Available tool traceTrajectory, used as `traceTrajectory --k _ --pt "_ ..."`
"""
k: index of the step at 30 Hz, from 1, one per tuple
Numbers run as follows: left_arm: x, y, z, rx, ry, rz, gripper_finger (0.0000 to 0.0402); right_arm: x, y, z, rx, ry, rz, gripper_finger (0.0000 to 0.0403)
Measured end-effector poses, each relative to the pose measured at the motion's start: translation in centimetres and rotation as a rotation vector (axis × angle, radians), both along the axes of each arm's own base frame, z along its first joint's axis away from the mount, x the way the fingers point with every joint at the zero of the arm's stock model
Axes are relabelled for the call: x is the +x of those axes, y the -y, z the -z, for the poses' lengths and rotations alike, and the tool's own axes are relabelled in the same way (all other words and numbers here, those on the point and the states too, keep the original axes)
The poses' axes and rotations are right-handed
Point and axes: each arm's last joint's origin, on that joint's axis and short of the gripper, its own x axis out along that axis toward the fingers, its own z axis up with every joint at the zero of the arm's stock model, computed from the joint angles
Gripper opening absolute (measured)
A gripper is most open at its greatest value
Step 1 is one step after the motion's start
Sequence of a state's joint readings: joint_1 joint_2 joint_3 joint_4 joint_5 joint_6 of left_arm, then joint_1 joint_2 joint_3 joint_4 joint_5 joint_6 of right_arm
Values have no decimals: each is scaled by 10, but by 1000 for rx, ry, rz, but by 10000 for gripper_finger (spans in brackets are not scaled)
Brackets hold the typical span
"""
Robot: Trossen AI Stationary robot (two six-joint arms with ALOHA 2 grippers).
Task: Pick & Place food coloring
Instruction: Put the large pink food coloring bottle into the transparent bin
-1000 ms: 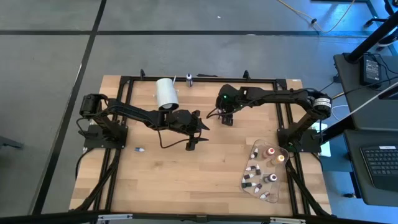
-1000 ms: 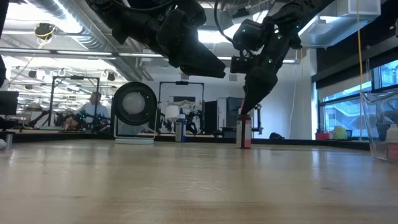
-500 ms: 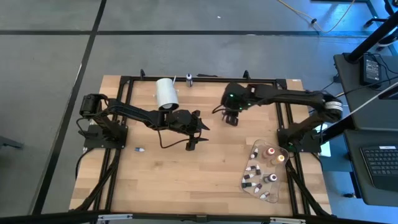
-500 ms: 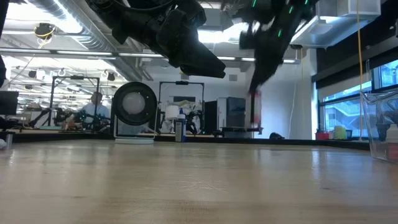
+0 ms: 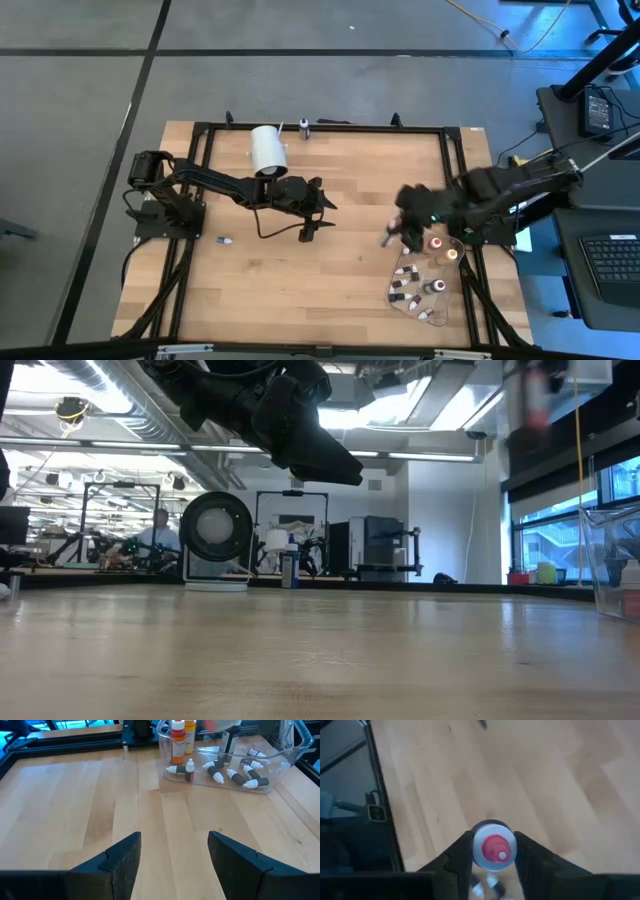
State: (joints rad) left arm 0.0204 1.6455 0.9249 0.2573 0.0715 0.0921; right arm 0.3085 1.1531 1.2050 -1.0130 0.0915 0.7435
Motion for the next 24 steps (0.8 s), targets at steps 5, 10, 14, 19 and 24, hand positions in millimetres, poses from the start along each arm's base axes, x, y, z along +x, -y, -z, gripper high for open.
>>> traceTrajectory --k 5,10,14,19,24 --pt "0 0 0 0 4 0 227 -32 -32 5 3 -100 117 124" --pt "0 0 0 1 5 0 230 -59 -54 12 -23 -166 258 124" --pt "0 0 -1 1 7 0 229 -69 -70 18 -38 -190 312 124" --pt "0 0 -1 1 8 0 227 -66 -93 34 -109 -226 285 124" --pt "0 0 -1 1 8 0 229 -63 -108 53 -168 -320 354 124"
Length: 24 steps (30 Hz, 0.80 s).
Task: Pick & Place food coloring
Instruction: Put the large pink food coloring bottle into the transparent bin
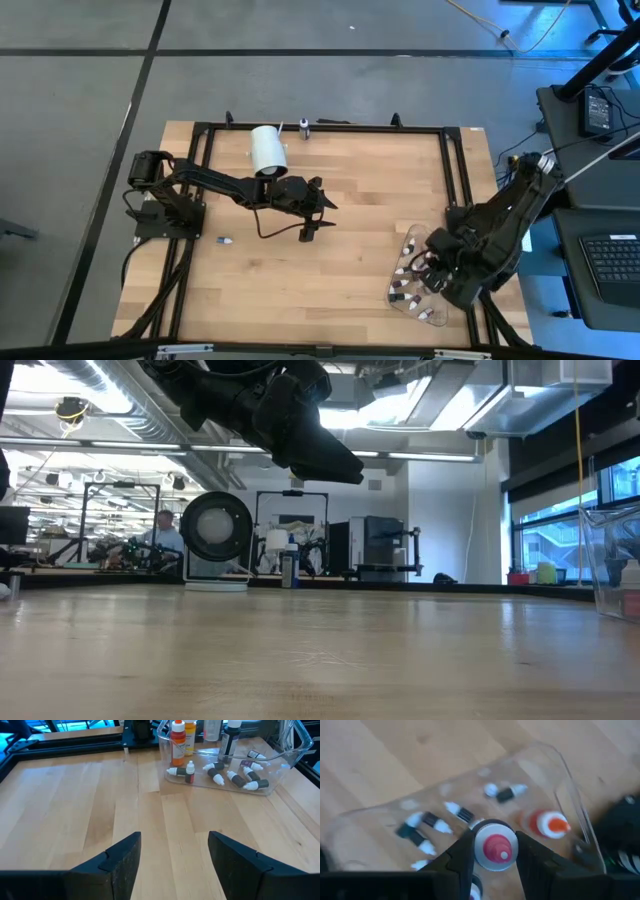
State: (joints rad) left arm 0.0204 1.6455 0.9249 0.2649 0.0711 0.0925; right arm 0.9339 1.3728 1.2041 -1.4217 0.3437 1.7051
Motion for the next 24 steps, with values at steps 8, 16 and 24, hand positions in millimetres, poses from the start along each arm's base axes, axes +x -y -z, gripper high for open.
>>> traceTrajectory --k 8,16,24 --pt "0 0 0 0 0 0 228 -7 -22 22 -47 -68 157 130" --pt "0 0 0 0 0 0 228 -15 -42 41 -82 -94 249 132" --pt "0 0 0 0 0 -1 229 -20 -58 61 -151 -114 277 133"
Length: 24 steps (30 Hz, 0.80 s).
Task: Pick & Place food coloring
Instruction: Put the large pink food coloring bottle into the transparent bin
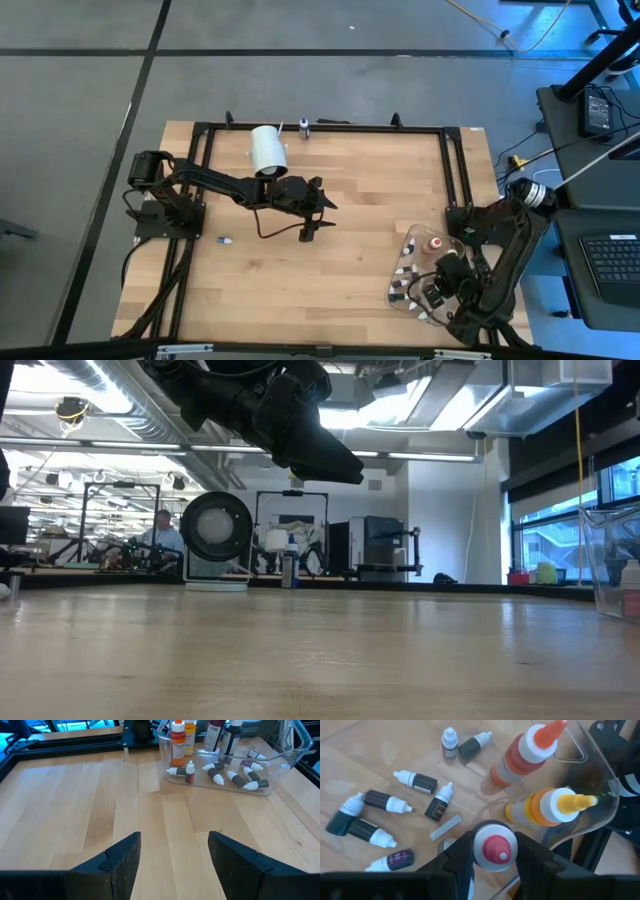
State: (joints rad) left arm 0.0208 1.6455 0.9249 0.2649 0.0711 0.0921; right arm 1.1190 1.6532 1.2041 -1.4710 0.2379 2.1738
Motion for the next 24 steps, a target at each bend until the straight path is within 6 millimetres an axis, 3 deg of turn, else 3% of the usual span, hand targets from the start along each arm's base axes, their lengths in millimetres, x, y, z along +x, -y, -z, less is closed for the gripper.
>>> traceTrajectory --k 8,24 --pt "0 0 0 0 0 0 227 5 -11 19 -34 -59 -87 134" --pt "0 0 0 0 0 0 231 3 -10 19 -34 -117 -76 134"
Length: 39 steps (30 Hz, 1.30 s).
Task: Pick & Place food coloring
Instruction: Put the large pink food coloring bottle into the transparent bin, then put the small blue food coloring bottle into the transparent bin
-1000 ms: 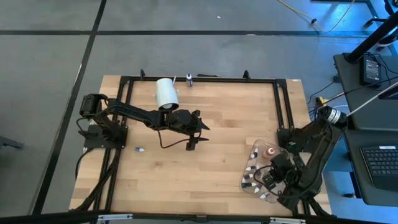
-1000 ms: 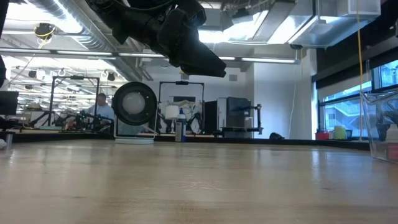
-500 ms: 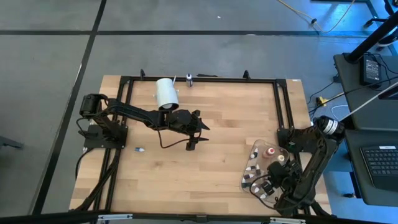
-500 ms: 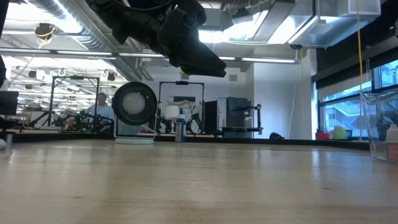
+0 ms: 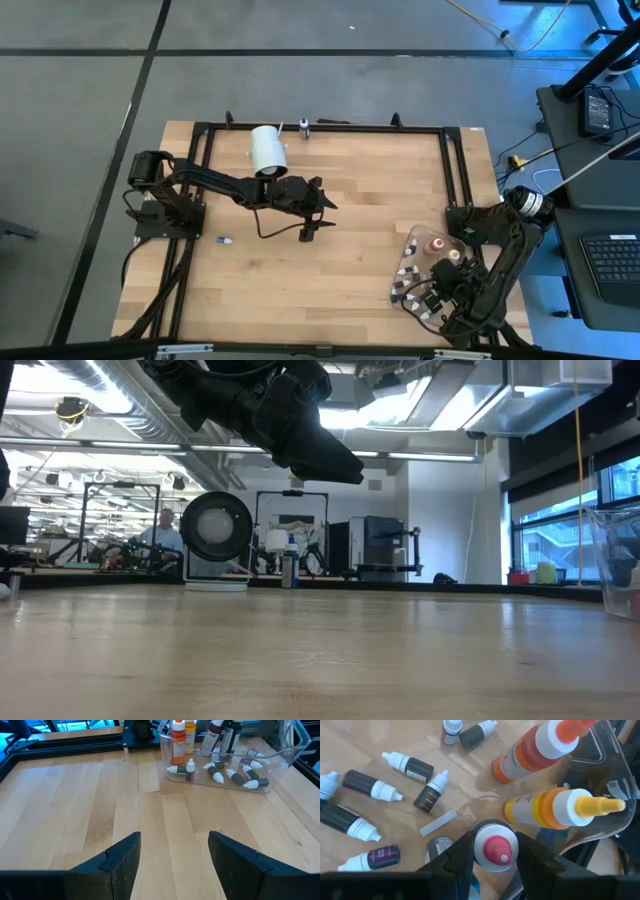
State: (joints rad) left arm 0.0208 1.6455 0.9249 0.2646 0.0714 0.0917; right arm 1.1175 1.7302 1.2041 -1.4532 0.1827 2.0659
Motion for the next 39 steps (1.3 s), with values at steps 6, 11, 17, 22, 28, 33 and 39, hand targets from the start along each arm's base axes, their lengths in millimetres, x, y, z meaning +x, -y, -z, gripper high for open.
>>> traceTrajectory --k 6,11,17,22,28,33,39 --pt "0 0 0 0 0 0 228 1 1 0 -3 -5 6 147" --pt "0 0 0 0 0 0 230 0 1 0 -6 -8 5 180" --pt "0 0 0 0 0 0 227 0 1 0 -6 -8 5 230" --pt "0 0 0 0 0 0 228 0 3 -1 -23 -11 15 258" --pt "0 0 0 0 0 0 230 -4 9 -14 5 2 61 266" --pt "0 0 0 0 -1 0 227 -8 19 -37 25 24 85 266" --pt "0 -1 0 1 -4 -4 226 -3 34 -63 17 275 -94 266"
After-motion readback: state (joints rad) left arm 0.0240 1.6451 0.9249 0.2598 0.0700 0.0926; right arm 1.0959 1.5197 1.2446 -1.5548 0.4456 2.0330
